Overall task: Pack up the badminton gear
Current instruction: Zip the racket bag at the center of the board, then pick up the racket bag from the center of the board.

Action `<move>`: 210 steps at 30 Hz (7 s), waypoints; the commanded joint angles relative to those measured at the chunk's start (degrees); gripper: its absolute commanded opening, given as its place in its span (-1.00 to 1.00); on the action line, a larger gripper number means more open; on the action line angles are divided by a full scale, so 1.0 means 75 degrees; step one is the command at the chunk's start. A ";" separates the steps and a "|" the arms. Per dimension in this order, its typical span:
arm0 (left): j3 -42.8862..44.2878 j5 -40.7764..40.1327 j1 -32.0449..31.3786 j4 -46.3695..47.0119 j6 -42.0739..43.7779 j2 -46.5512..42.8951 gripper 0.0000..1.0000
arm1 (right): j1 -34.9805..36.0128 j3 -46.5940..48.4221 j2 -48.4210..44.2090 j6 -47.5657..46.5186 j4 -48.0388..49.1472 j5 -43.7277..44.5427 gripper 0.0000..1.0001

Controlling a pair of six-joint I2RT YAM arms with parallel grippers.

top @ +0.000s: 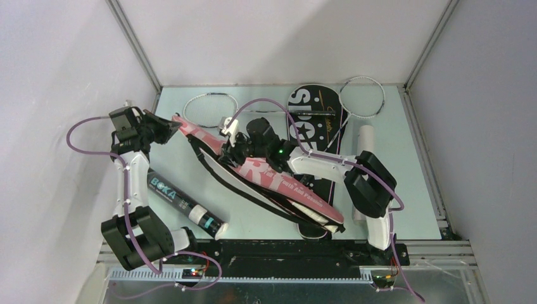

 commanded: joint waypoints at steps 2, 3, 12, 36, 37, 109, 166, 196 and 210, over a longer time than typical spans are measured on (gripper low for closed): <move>0.0172 0.0313 -0.0018 0.0565 -0.0071 -0.0247 -1.00 | 0.0085 0.0309 0.0080 -0.0247 0.0522 -0.0286 -0.46; 0.0173 0.0310 -0.0018 0.0564 -0.0071 -0.0248 -1.00 | 0.0082 0.0286 0.0070 -0.0244 0.0535 -0.0292 -0.64; 0.0425 0.0018 -0.0024 0.0216 0.0280 -0.0084 -1.00 | 0.0025 -0.0091 -0.0345 -0.0407 0.0330 -0.0543 -1.00; 0.2255 -0.1515 -0.0013 -0.1219 0.1346 0.0769 -1.00 | 0.0157 -0.2318 -0.2653 -0.2959 -0.1097 0.1838 -1.00; 0.2275 -0.1530 -0.0011 -0.1254 0.1373 0.0797 -1.00 | 0.0165 -0.2413 -0.2715 -0.3117 -0.1112 0.1906 -1.00; 0.2107 -0.4697 -0.1881 -0.2757 0.3643 -0.0195 0.06 | -0.2905 -0.4919 -0.7074 -0.1389 -0.2421 0.3195 -1.00; -0.0155 -0.0011 -0.6522 0.0854 1.0490 -0.0829 0.53 | -0.5104 -0.1290 -0.1655 0.0471 -0.4917 -0.2714 0.64; -0.0353 -0.1233 -0.6522 0.0334 1.0765 -0.1086 0.52 | -0.5085 -0.0340 0.0079 -0.1139 -0.6584 -0.3822 -1.00; 0.0767 -0.1034 -0.6327 -0.0629 1.2504 -0.0957 0.65 | -0.3477 -0.1664 -0.3500 -0.2575 -0.5172 -0.0933 -1.00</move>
